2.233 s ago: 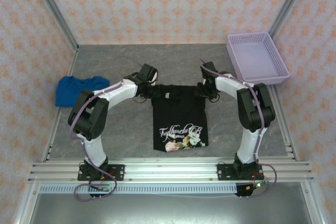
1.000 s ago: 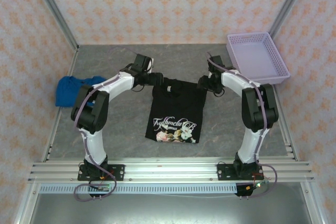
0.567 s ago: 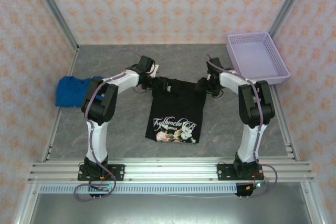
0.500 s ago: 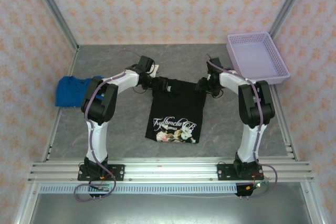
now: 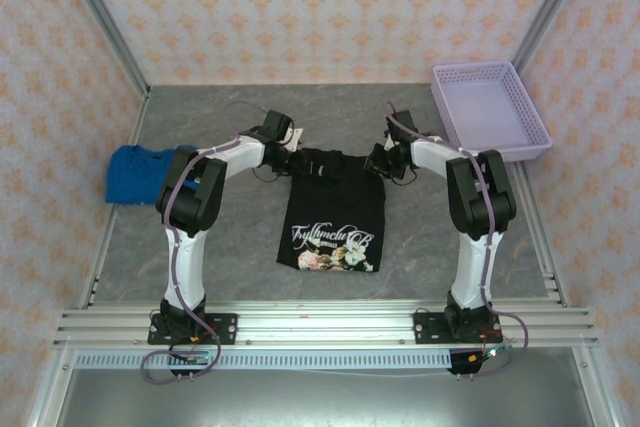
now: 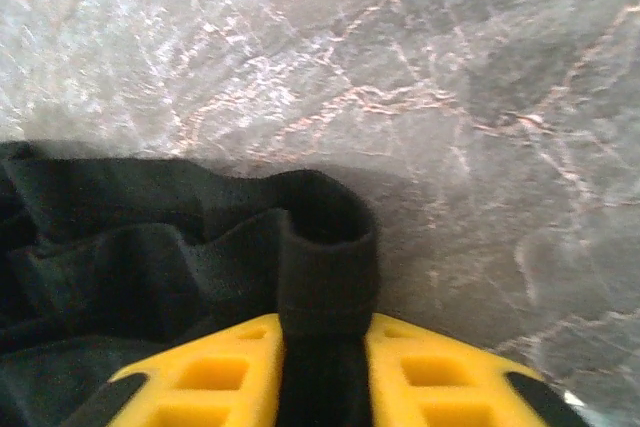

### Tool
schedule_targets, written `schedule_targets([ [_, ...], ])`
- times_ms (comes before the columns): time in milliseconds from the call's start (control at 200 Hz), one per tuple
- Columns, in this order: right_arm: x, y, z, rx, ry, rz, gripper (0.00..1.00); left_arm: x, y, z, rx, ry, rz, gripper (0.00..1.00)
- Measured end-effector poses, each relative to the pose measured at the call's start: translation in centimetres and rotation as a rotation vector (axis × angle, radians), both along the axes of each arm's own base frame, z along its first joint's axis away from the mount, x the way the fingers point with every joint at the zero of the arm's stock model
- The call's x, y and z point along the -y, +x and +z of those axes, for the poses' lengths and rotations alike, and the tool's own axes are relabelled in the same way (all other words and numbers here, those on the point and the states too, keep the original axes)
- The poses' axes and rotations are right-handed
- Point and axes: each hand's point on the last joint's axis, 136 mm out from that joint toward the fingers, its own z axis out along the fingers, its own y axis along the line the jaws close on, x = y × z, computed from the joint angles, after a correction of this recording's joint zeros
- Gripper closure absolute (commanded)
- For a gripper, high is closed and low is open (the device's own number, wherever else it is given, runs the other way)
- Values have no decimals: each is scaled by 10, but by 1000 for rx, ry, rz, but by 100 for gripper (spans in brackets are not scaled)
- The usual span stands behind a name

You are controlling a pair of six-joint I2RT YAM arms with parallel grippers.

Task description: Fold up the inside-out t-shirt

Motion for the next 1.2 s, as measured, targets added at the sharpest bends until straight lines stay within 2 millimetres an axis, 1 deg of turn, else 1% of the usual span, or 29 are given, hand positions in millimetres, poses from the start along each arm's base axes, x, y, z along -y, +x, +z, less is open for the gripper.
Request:
schedule_targets([
  [85,-5,4,1,11,25,5,94,0,0,-1,0,0,-2,100],
  [160,-6,6,4,23,34,11,100,-1,1,0,-3,-7,3,100],
  [235,-4,9,6,27,49,5,100,-5,3,1,-4,-13,11,100],
  [290,-2,15,12,40,62,1,100,-8,6,2,-2,-17,21,100],
  [355,0,27,25,71,82,-5,100,-14,14,9,9,-29,44,100],
  [410,-1,41,43,116,103,-7,100,-19,26,19,31,-40,65,100],
  [460,-3,54,61,161,121,-6,100,-23,39,33,67,-51,80,100],
  [535,-7,73,94,238,149,1,100,-27,61,61,135,-72,100,100],
  [650,-16,102,155,369,191,18,100,-34,94,116,251,-104,124,100],
  [710,-19,112,185,433,208,27,100,-37,108,147,320,-121,133,100],
  [760,-21,117,207,478,219,33,100,-39,115,169,368,-134,140,100],
  [796,-22,120,223,511,229,40,100,-41,117,183,395,-140,143,100],
  [846,-24,122,239,547,238,52,100,-45,115,199,423,-146,147,100],
  [876,-25,120,245,560,243,60,100,-46,113,209,440,-150,147,100],
  [941,-26,114,250,571,251,76,100,-47,104,223,465,-159,144,100],
  [981,-26,107,249,567,257,83,100,-47,95,231,480,-166,141,100],
  [1041,-26,92,241,556,265,101,100,-48,79,233,483,-178,135,100],
  [1106,-26,74,228,531,271,120,100,-49,61,229,482,-193,131,100],
  [1201,-28,47,206,489,281,140,100,-52,39,212,452,-199,139,100],
])
